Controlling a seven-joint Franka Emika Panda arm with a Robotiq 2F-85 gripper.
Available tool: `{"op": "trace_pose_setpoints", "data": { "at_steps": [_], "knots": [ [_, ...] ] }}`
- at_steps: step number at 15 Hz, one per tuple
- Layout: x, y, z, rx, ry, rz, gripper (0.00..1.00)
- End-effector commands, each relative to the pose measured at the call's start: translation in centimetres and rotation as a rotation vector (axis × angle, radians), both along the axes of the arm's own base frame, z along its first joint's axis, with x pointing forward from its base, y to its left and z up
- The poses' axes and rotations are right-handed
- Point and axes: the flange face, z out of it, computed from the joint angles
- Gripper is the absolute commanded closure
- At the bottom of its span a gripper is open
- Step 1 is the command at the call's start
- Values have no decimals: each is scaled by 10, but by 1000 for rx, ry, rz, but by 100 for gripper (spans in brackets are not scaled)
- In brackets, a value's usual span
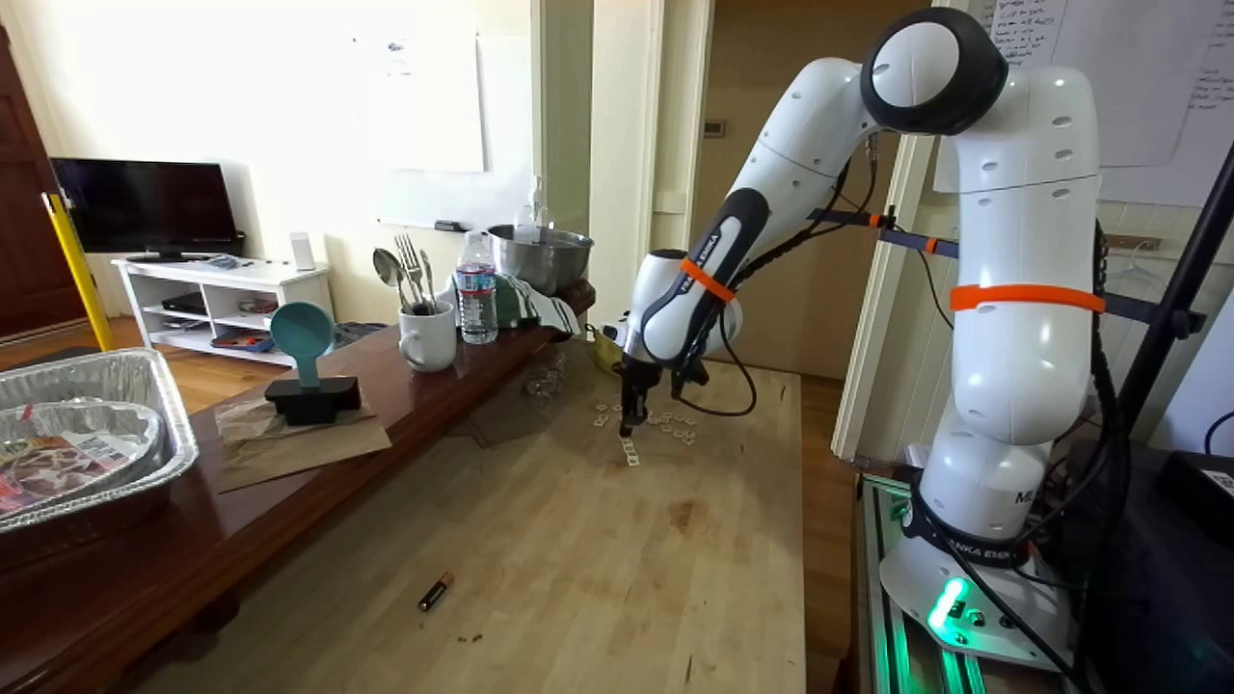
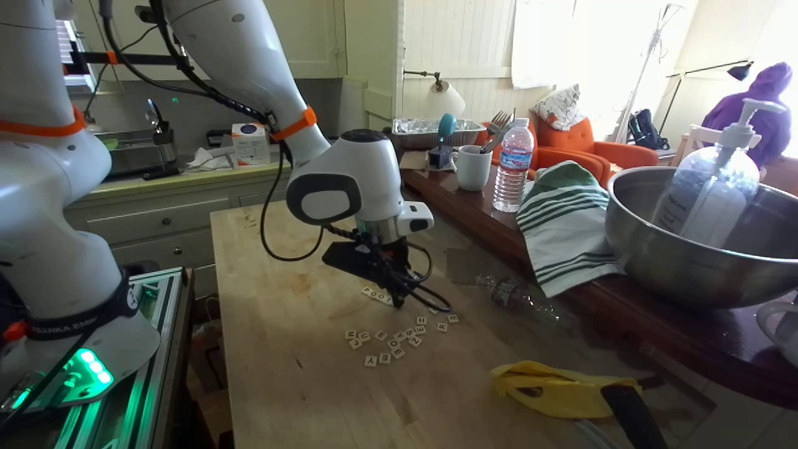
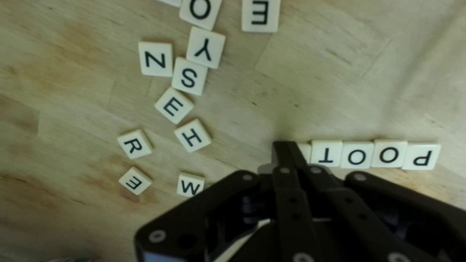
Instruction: Move the letter L and E to the pile of letters on the left to spell the word POOTLE
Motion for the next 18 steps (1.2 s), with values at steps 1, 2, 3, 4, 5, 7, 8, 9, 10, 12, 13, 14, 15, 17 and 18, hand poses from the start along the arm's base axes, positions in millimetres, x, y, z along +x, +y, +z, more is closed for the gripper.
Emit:
{"op": "trace_pose_setpoints", "data": {
  "at_steps": [1, 2, 3, 4, 5, 7, 8, 9, 10, 12, 13, 14, 15, 17, 18],
  "knots": [
    [-19, 9, -12, 19, 42, -1, 100],
    [-20, 10, -11, 19, 41, -4, 100],
    [-21, 9, -10, 19, 40, -7, 100],
    [-23, 9, -9, 20, 37, -11, 100],
    [-23, 9, -6, 21, 23, -15, 100],
    [-25, 9, -4, 32, 13, -25, 100],
    [-26, 10, -3, 35, 11, -30, 100],
    [-26, 11, -1, 36, 5, -35, 100],
    [-27, 11, 0, 39, 2, -40, 100],
    [-27, 12, 1, 46, -3, -50, 100],
    [-28, 12, 3, 49, -6, -55, 100],
    [-29, 13, 3, 51, -8, -59, 100],
    [-30, 13, 5, 52, -11, -61, 100],
    [-31, 13, 9, 49, -21, -65, 100],
    [-31, 12, 11, 49, -26, -68, 100]
  ]
}}
